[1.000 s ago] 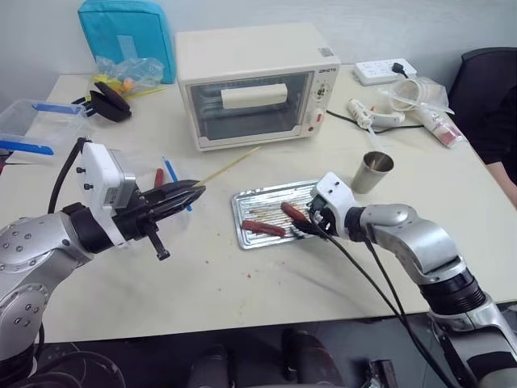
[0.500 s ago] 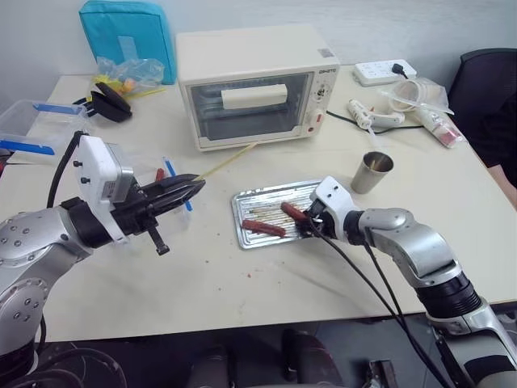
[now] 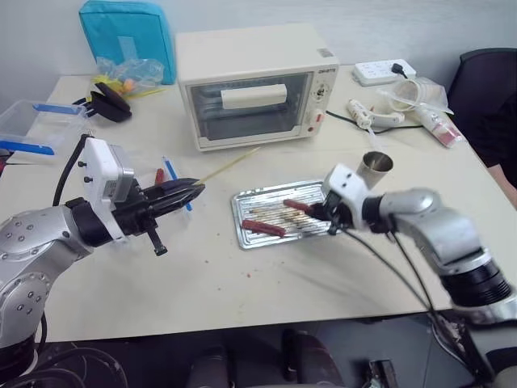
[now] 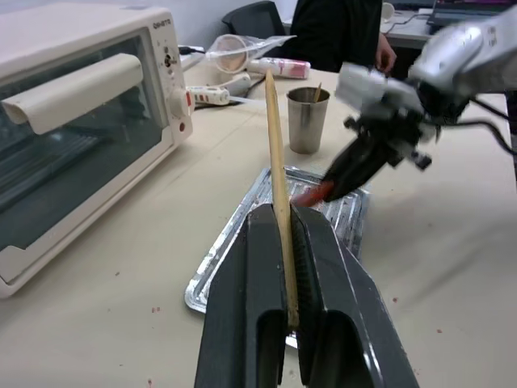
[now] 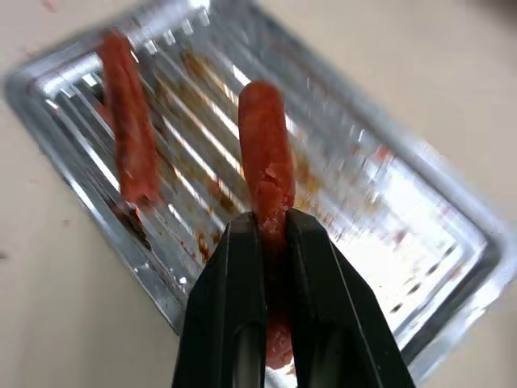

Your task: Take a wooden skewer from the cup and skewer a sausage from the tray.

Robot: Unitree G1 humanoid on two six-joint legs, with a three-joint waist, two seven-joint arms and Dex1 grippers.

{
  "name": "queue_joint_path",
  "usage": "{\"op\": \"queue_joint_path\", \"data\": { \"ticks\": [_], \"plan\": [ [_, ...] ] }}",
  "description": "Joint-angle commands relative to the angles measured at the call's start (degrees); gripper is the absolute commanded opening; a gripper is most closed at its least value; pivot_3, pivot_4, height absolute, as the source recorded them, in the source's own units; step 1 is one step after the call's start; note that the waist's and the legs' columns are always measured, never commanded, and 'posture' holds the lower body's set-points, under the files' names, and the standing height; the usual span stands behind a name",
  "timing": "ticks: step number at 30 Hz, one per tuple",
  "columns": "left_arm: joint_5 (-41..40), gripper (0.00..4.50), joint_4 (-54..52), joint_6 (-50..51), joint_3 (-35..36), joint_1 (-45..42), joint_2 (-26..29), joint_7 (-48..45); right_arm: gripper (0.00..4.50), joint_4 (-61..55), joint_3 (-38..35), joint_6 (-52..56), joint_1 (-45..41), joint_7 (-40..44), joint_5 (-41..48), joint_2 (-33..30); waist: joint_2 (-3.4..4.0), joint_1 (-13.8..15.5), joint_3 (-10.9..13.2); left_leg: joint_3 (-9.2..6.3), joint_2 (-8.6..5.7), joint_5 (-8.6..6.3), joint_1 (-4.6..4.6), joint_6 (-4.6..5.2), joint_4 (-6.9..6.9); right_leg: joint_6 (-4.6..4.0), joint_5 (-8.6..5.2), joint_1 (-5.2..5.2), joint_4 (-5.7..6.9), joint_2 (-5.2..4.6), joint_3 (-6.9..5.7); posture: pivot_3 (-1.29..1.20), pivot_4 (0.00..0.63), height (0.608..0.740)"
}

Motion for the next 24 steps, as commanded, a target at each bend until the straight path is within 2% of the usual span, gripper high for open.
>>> {"op": "queue_joint_path", "data": {
  "ticks": [1, 4, 7, 12, 24],
  "plan": [
    [-1.74, 0.00, -0.02, 0.30, 1.96, 1.87, 2.56, -4.59, 0.06, 2.82, -2.30, -9.65, -2.93, 15.51, 2.98, -4.34, 0.00, 0.05, 0.00, 0.00, 0.02, -0.01, 0.00, -0.01, 0.00, -0.03, -0.02, 0.00, 0.01, 0.01, -0.01, 0.00, 0.150, 0.740],
    [-1.62, 0.00, -0.21, 0.29, 2.25, 3.83, 4.78, -8.08, 0.06, 7.04, -2.68, -13.69, -6.53, 26.56, 5.22, -6.46, -0.01, 0.05, 0.01, -0.01, 0.05, -0.03, -0.01, -0.03, -0.01, -0.05, -0.03, 0.00, -0.03, 0.04, -0.02, 0.00, 0.150, 0.740],
    [-1.90, 0.00, -0.26, 0.25, 2.10, 4.29, 6.04, -10.18, 0.06, 10.61, -2.28, -15.72, -10.02, 31.93, 5.27, -6.00, -0.02, 0.00, 0.01, 0.03, 0.03, -0.03, 0.01, -0.02, 0.02, -0.05, -0.03, 0.00, 0.01, 0.00, 0.01, 0.00, 0.150, 0.740],
    [-1.43, 0.00, -0.42, 0.11, 1.20, 3.85, 6.86, -12.04, 0.06, 12.22, -1.94, -16.01, -12.86, 34.88, 5.71, -4.67, -0.02, 0.04, 0.01, 0.01, 0.06, -0.01, 0.04, -0.06, 0.06, -0.11, -0.06, -0.01, 0.14, 0.00, 0.00, 0.00, 0.150, 0.740],
    [0.09, 0.00, 0.16, -0.97, -2.26, 1.06, 6.56, -13.00, 0.06, 8.21, -2.25, -12.25, -13.77, 34.11, 7.89, -3.71, -0.02, 0.06, 0.01, 0.00, 0.04, -0.01, 0.02, -0.06, 0.09, -0.11, -0.06, -0.01, 0.20, -0.06, 0.00, 0.00, 0.150, 0.740]
  ]
}}
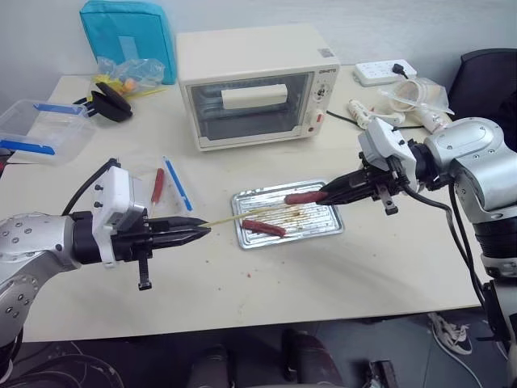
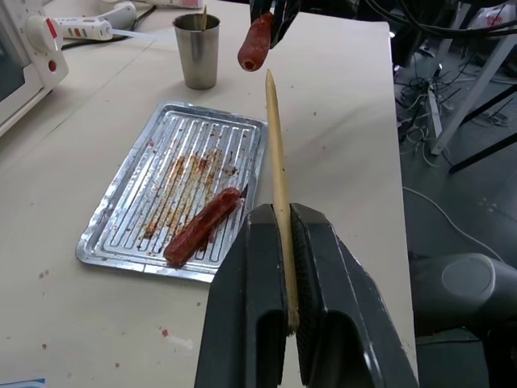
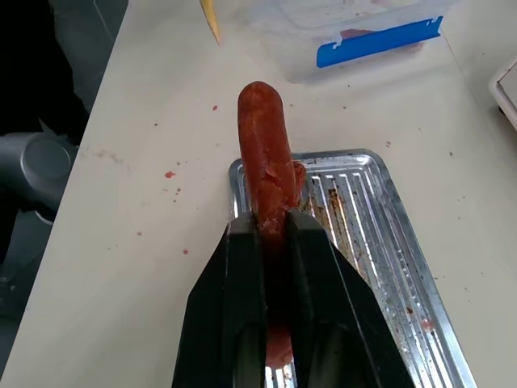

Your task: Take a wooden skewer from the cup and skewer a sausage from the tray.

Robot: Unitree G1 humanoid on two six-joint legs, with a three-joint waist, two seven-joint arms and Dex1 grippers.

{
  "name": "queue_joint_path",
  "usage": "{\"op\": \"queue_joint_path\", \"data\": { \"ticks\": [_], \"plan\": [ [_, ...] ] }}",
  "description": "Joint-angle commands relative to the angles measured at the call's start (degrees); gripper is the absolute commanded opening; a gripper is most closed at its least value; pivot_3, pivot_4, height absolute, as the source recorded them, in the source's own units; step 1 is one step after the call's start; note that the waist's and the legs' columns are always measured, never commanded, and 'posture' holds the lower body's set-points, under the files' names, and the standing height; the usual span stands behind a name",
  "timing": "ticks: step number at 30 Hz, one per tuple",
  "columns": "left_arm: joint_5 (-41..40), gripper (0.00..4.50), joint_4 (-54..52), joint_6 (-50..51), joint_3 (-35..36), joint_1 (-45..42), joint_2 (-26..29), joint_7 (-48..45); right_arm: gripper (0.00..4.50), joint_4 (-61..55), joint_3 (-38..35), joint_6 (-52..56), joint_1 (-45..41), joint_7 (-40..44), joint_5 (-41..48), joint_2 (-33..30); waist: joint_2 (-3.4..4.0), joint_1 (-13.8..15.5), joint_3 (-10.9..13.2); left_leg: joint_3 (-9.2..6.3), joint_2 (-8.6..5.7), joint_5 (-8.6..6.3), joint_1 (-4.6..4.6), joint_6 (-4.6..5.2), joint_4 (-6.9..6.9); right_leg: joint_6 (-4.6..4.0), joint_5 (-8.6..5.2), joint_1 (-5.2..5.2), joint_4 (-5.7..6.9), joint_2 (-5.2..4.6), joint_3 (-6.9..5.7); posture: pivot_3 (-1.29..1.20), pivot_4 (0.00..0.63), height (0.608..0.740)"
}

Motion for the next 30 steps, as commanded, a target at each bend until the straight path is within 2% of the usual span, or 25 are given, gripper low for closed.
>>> {"op": "queue_joint_path", "data": {
  "ticks": [1, 13, 30],
  "plan": [
    [0.69, 0.00, 0.36, -1.40, -0.08, -1.57, 0.24, -0.46, 0.06, -3.57, -1.99, 1.50, -1.41, 2.56, 2.33, -0.42, 0.00, 0.00, 0.00, 0.00, 0.00, 0.00, 0.00, 0.00, 0.01, 0.00, 0.00, 0.00, 0.01, 0.00, 0.00, 0.00, 0.150, 0.740],
    [1.94, 0.00, 1.34, -2.09, -1.05, -2.91, -0.06, -1.47, 0.06, -6.73, -3.15, 4.90, -1.12, 0.76, 4.74, -0.79, 0.00, 0.00, 0.00, 0.00, 0.00, 0.00, -0.01, 0.00, 0.13, 0.00, 0.00, 0.00, 0.11, 0.00, 0.00, 0.00, 0.150, 0.740],
    [1.99, 0.00, 1.49, -2.10, -0.45, -3.19, 0.29, -1.98, 0.06, -4.35, -2.50, 2.96, -1.01, 0.90, 3.14, -0.17, 0.00, 0.00, 0.00, -0.01, 0.00, -0.01, -0.01, 0.00, 0.19, 0.00, 0.00, 0.00, 0.16, 0.00, 0.01, 0.00, 0.150, 0.740]
  ]
}}
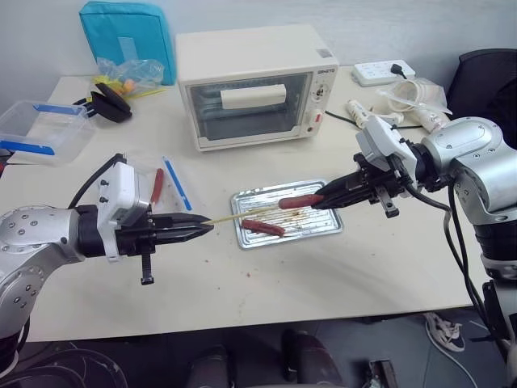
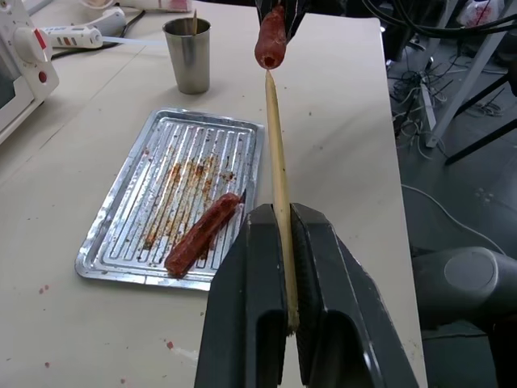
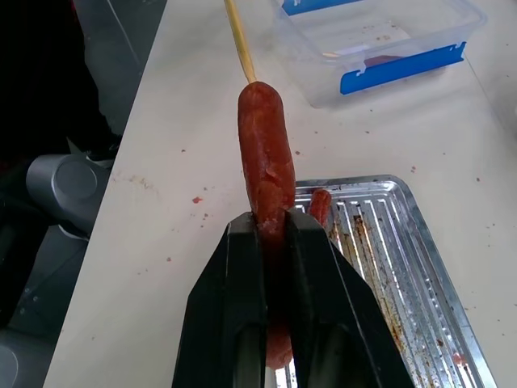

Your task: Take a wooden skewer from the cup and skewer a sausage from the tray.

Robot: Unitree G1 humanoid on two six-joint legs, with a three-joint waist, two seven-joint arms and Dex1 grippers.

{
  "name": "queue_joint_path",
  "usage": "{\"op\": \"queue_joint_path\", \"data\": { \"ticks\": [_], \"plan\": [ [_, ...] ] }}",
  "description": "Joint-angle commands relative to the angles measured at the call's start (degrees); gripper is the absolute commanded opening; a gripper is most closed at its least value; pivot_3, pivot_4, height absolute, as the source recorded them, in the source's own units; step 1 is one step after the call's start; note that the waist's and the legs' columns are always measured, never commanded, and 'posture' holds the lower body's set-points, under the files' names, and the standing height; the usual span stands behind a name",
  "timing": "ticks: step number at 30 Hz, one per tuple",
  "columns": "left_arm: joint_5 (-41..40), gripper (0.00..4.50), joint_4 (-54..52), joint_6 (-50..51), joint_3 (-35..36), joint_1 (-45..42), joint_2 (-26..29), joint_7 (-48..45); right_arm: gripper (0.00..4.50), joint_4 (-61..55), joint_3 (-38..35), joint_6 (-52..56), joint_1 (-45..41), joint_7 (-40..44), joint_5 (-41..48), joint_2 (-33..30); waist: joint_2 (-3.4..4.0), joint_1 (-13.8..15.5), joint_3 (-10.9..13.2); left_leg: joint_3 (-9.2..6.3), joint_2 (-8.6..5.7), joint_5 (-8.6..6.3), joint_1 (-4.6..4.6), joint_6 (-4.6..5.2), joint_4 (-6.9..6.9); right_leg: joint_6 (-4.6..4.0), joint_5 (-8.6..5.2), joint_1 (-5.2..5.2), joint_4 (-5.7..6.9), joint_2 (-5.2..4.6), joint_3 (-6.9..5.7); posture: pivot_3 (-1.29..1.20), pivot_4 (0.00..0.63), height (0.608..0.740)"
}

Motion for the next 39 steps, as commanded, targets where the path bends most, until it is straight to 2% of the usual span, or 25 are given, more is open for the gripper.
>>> {"op": "queue_joint_path", "data": {
  "ticks": [1, 29, 39],
  "plan": [
    [0.07, 0.00, -0.46, -1.12, 1.36, -0.82, 0.34, -0.11, 0.06, -1.46, -2.02, -0.79, -0.92, 1.13, 0.43, -0.12, 0.00, 0.00, 0.00, 0.00, 0.00, 0.00, 0.00, 0.00, 0.00, 0.00, 0.00, 0.00, 0.00, 0.00, 0.00, 0.00, 0.150, 0.740],
    [0.95, 0.00, 0.63, -1.05, -0.60, -2.96, 0.41, -1.69, 0.06, -5.65, -2.28, -0.05, -0.95, 0.33, 2.00, 1.42, 0.00, 0.01, 0.00, 0.00, 0.00, 0.00, -0.01, 0.00, 0.06, 0.00, 0.00, 0.00, 0.05, 0.00, 0.00, 0.00, 0.150, 0.740],
    [4.16, 0.00, 3.77, -2.46, -6.98, -9.06, -1.84, -1.97, 0.06, -11.02, -1.59, 1.99, -2.10, -0.09, 3.89, 3.18, 0.00, 0.09, 0.00, 0.00, 0.00, -0.01, -0.03, 0.01, 0.13, 0.00, 0.00, 0.00, 0.08, 0.02, -0.01, 0.00, 0.150, 0.740]
  ]
}}
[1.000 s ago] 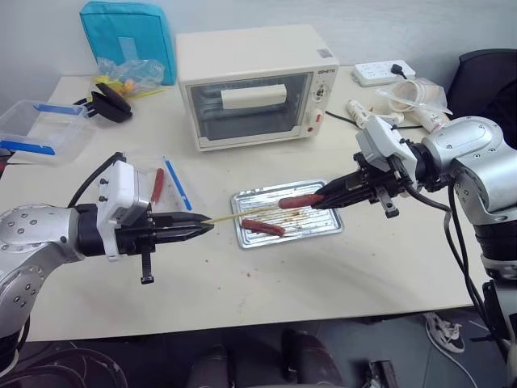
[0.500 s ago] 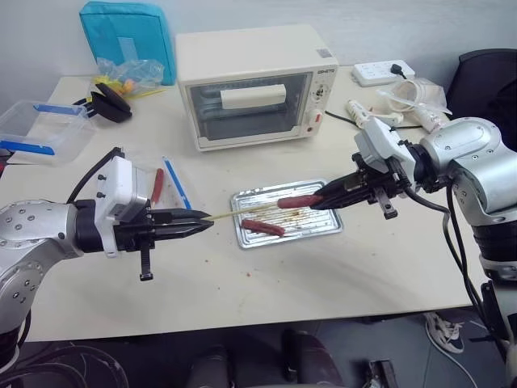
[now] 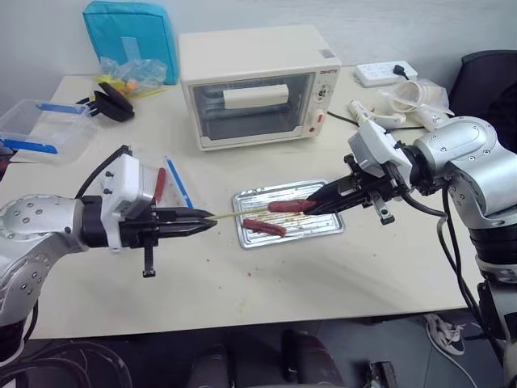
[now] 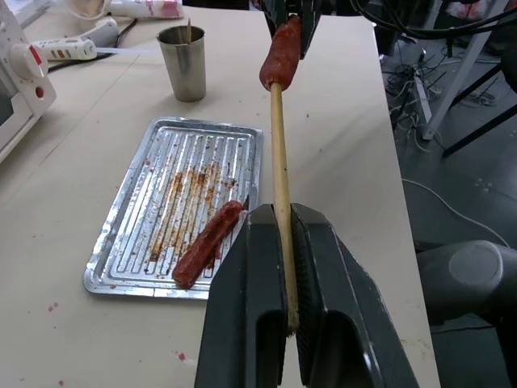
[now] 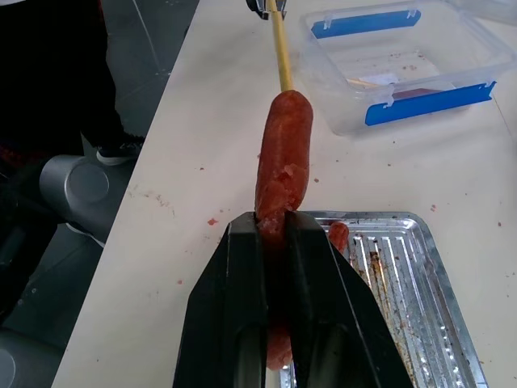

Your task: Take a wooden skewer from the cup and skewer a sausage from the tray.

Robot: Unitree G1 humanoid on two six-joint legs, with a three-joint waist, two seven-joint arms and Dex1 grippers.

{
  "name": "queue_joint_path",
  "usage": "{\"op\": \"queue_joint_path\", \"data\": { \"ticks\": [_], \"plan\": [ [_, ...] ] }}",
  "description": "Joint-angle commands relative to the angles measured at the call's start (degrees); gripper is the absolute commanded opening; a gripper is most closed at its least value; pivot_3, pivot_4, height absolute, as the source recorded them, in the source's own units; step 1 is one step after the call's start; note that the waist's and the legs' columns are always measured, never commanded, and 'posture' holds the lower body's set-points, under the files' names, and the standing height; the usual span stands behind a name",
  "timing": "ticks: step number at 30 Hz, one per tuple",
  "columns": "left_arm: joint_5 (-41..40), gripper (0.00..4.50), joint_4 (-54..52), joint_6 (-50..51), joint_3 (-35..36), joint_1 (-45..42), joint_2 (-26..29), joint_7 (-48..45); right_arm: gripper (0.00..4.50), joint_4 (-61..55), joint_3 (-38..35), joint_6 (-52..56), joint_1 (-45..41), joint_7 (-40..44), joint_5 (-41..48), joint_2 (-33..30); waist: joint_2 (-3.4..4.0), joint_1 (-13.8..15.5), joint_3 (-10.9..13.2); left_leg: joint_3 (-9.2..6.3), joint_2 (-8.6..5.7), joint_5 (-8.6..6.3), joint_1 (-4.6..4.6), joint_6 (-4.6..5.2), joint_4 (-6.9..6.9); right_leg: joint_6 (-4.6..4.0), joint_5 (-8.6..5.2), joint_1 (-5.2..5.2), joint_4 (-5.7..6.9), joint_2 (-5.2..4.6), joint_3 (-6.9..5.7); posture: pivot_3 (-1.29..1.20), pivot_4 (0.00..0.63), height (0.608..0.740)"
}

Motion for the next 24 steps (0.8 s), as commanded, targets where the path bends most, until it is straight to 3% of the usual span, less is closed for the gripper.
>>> {"op": "queue_joint_path", "data": {
  "ticks": [1, 8, 17, 24],
  "plan": [
    [1.91, 0.00, 0.28, -1.78, -3.46, -3.15, -1.82, 0.17, 0.06, -5.99, -1.34, 0.31, -2.40, 0.26, 3.14, 2.15, 0.00, 0.01, 0.00, 0.00, 0.00, 0.00, 0.00, 0.00, 0.01, 0.00, 0.00, 0.00, 0.01, -0.01, 0.00, 0.00, 0.150, 0.740],
    [0.56, 0.00, 0.19, 0.06, -4.28, -5.23, -2.14, -2.10, 0.06, -5.46, -1.09, -0.62, -2.54, 0.81, 2.10, 2.84, 0.00, -0.04, 0.00, 0.01, 0.01, -0.01, -0.03, 0.00, 0.06, 0.00, 0.00, 0.00, 0.03, 0.01, -0.01, 0.00, 0.150, 0.740],
    [-0.24, 0.00, -2.62, -0.16, 0.53, 2.88, 4.94, -10.55, 0.06, -2.59, -1.06, -2.86, -2.29, 3.26, 0.70, 1.23, 0.00, -0.08, 0.00, 0.00, 0.06, -0.03, -0.01, -0.03, 0.07, -0.01, 0.00, -0.01, 0.04, 0.04, 0.01, 0.00, 0.150, 0.740],
    [0.31, 0.00, -2.23, -1.37, -0.81, 0.81, 2.89, -7.84, 0.06, -4.55, -0.70, -2.46, -2.32, 3.59, 2.27, 1.50, 0.00, 0.07, 0.00, -0.01, 0.03, -0.06, -0.04, 0.03, 0.20, -0.01, -0.01, 0.01, 0.10, 0.00, 0.00, 0.00, 0.150, 0.740]
  ]
}}
